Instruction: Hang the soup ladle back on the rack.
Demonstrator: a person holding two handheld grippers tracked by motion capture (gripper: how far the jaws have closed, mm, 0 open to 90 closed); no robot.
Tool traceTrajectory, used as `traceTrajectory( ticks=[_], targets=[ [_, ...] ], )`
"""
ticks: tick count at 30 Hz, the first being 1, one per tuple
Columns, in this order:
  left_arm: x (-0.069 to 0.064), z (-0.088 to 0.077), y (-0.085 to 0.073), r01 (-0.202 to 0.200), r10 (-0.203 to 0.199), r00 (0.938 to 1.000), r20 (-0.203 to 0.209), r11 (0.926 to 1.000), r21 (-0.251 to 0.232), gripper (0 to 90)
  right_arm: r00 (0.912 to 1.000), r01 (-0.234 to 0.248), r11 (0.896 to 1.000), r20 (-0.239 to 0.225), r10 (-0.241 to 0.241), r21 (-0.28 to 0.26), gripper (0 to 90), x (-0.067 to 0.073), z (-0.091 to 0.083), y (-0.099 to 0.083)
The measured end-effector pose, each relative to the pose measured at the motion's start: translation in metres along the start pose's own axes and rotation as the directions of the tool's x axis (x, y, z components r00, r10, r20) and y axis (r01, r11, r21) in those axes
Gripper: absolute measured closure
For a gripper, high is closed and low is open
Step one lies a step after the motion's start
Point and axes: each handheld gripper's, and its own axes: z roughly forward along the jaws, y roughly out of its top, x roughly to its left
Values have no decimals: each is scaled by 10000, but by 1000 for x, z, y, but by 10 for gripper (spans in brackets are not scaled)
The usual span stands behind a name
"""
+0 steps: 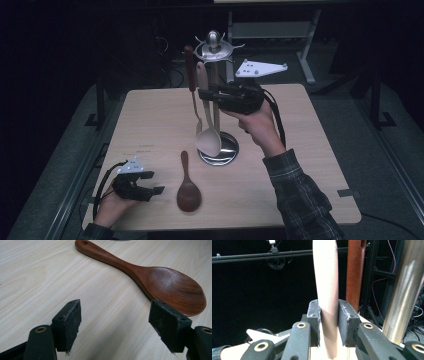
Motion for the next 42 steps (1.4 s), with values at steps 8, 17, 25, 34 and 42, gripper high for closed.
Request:
traceTrajectory(
  ticks=[8,17,25,34,42],
  targets=[
    [0,1,0,-129,129,9999,-24,9999,21,258,9992,-336,9994,193,338,-101,730,-4,-1,-3],
    [-1,2,0,-36,36,9999,144,10000,-16,258,9978,-409,9988,510,422,-268,713,-9,0,-9],
    [-1,3,0,-22,21,9998,221,10000,44,258,9974,-21,10000,721,18,50,661,-7,-1,-14],
    [-2,4,1,-37,34,9996,293,9999,101,258,9968,81,9999,796,-86,59,555,-5,-17,-27],
    [-3,7,1,-85,80,9993,352,9999,140,258,9914,-218,9995,1294,184,245,543,-19,-25,-52]
  ],
)
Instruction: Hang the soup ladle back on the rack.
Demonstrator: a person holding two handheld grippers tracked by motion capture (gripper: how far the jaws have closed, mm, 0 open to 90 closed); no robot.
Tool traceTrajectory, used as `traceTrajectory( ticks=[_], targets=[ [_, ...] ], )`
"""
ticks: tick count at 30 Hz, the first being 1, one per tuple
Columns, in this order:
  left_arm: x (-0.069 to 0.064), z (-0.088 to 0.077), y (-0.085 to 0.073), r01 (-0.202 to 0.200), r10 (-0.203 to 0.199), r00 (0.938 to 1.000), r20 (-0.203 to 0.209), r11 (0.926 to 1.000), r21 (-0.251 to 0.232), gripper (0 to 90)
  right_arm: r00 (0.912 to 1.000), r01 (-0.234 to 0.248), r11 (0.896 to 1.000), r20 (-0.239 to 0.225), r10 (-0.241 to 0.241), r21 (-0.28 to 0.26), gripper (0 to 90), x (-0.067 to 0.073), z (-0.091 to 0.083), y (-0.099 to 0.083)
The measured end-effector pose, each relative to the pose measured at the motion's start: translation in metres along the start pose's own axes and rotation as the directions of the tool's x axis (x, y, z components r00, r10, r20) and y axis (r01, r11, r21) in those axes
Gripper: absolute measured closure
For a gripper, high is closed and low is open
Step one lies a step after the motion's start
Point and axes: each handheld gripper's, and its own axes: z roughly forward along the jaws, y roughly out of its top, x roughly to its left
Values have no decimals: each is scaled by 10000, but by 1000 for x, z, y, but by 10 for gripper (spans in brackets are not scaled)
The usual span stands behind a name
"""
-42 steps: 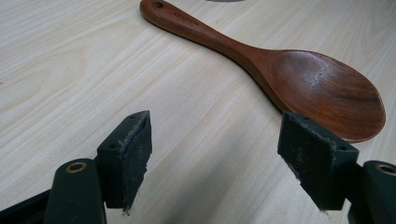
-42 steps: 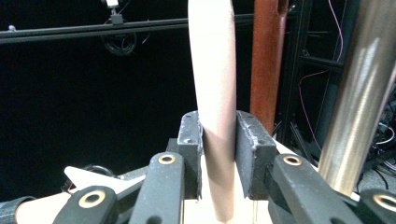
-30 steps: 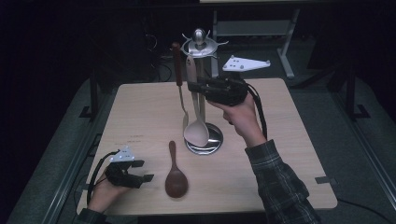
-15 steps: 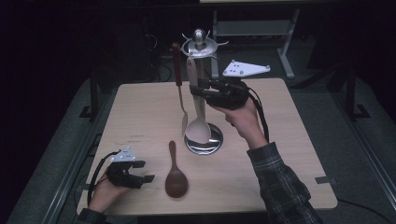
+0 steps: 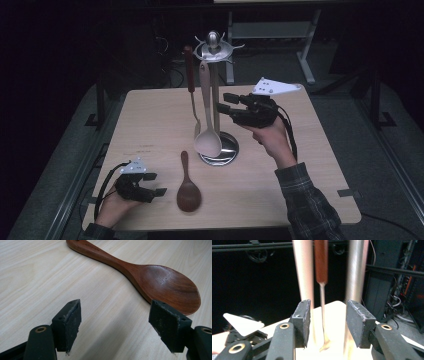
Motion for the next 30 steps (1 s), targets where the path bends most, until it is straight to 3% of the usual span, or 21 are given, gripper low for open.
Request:
traceTrajectory(
  ticks=[9,16,21,25,30],
  targets=[
    [2,0,1,-125,125,9999,58,9999,96,258,9971,-373,9961,696,317,805,561,-20,13,-34],
    [-4,-7,10,-117,120,9999,106,9995,-290,259,9974,-400,9912,646,320,1263,573,-27,33,-55],
    [-6,-17,25,-232,236,9997,73,9983,-530,260,9976,-482,9867,571,397,1552,577,-28,45,-64],
    [-9,-28,42,-75,89,9999,144,9955,-941,263,9974,-516,9830,580,420,1762,589,-30,54,-69],
    [-8,-43,70,-354,352,9994,-40,9897,-1385,312,9968,-679,9815,530,593,1790,609,-34,63,-75]
  ],
)
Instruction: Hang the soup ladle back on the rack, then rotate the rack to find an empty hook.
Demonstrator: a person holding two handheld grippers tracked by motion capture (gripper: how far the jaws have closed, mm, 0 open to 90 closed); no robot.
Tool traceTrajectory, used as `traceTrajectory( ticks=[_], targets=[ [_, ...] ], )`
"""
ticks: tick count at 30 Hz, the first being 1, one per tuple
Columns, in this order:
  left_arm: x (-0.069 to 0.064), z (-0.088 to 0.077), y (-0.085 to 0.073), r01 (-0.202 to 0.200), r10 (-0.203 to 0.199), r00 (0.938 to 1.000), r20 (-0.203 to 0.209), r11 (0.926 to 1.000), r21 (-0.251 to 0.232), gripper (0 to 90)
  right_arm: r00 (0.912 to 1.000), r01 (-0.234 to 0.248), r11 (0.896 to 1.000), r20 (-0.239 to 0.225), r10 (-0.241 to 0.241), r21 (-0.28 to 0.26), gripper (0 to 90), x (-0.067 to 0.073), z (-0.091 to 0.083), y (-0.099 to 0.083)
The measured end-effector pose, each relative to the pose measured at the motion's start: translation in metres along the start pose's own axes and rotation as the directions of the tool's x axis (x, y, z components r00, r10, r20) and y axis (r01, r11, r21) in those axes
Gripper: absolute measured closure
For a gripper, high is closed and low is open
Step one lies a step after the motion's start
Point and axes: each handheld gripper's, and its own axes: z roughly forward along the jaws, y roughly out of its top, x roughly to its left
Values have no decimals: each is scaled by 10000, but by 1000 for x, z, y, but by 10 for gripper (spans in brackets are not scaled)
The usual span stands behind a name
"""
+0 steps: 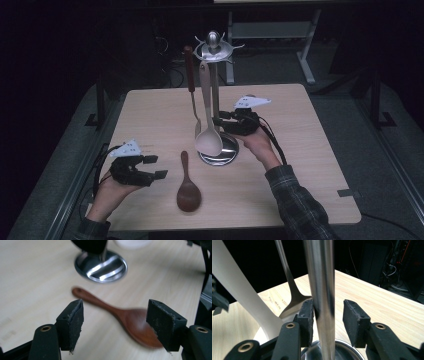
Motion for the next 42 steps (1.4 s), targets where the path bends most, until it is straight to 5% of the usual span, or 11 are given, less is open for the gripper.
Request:
traceTrajectory(
  ticks=[12,28,42],
  targets=[
    [2,-16,78,-133,175,9983,554,9971,-745,497,9997,-78,10000,-236,79,31,684,0,5,-2],
    [-7,-33,164,-1328,1414,9877,671,9840,-1190,897,9998,-4,10000,-186,5,76,691,1,4,-2],
    [-7,-50,234,-1777,1908,9797,620,9686,-1741,897,9999,75,9999,-97,-74,91,696,2,4,-2]
  ],
)
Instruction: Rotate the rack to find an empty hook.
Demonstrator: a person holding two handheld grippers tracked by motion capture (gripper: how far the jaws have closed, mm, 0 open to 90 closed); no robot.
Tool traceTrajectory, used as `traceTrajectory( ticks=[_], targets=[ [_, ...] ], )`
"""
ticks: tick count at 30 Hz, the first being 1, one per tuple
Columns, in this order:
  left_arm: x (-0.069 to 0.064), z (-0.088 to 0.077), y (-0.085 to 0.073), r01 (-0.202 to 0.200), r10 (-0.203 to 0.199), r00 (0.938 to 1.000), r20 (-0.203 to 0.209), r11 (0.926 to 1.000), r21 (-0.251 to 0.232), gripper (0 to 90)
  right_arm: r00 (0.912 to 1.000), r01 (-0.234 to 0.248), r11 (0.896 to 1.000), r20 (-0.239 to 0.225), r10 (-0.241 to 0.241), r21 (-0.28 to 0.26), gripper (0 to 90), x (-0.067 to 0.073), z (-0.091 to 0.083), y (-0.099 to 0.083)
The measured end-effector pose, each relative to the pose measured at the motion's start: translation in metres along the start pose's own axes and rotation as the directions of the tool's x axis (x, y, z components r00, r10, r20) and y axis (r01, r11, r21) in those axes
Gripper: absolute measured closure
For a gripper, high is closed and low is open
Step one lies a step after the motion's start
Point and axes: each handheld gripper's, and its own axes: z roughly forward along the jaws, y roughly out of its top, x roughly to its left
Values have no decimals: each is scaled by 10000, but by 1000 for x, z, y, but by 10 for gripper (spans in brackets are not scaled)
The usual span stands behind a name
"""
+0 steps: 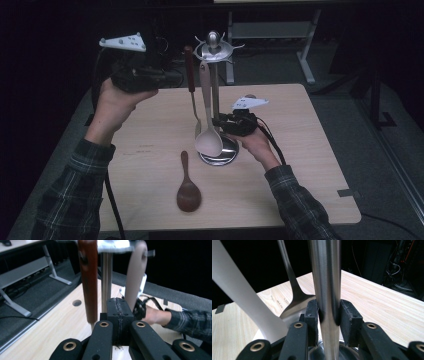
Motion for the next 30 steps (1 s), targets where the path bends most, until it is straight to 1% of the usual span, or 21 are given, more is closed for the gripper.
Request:
traceTrajectory(
  ticks=[1,6,10,11,12,14,16,19,23,28,30],
  targets=[
    [1,0,4,-13,13,10000,-42,10000,-20,897,10000,6,10000,1,-6,5,696,0,0,0],
    [7,5,21,-82,82,10000,8,9999,-76,897,10000,-1,10000,20,1,23,696,0,0,0],
    [8,8,30,-161,161,9998,-76,9998,-82,897,10000,0,10000,23,-1,33,698,0,0,0],
    [8,9,32,-183,182,9997,-180,9998,-68,897,10000,10,10000,28,-10,27,698,0,0,0],
    [9,10,34,-199,199,9997,-155,9998,-37,898,10000,22,10000,39,-22,23,699,1,0,0],
    [9,11,35,-204,203,9998,-91,9997,-132,898,9999,64,10000,80,-64,22,701,1,0,0],
    [9,11,36,-303,301,9994,-165,9995,-63,898,9999,119,9999,119,-120,34,703,1,0,0],
    [11,12,37,-319,318,9992,-254,9995,-51,898,9998,159,9999,127,-159,36,704,1,0,0],
    [17,14,38,-223,220,9992,-319,9997,-111,898,9997,163,9998,181,-164,65,706,2,0,0],
    [23,19,42,-130,126,9985,-525,9999,-77,899,9996,203,9998,184,-204,59,706,2,0,0],
    [26,21,44,-179,173,9982,-579,9998,-100,899,9996,224,9997,192,-225,52,706,2,0,0]
  ],
)
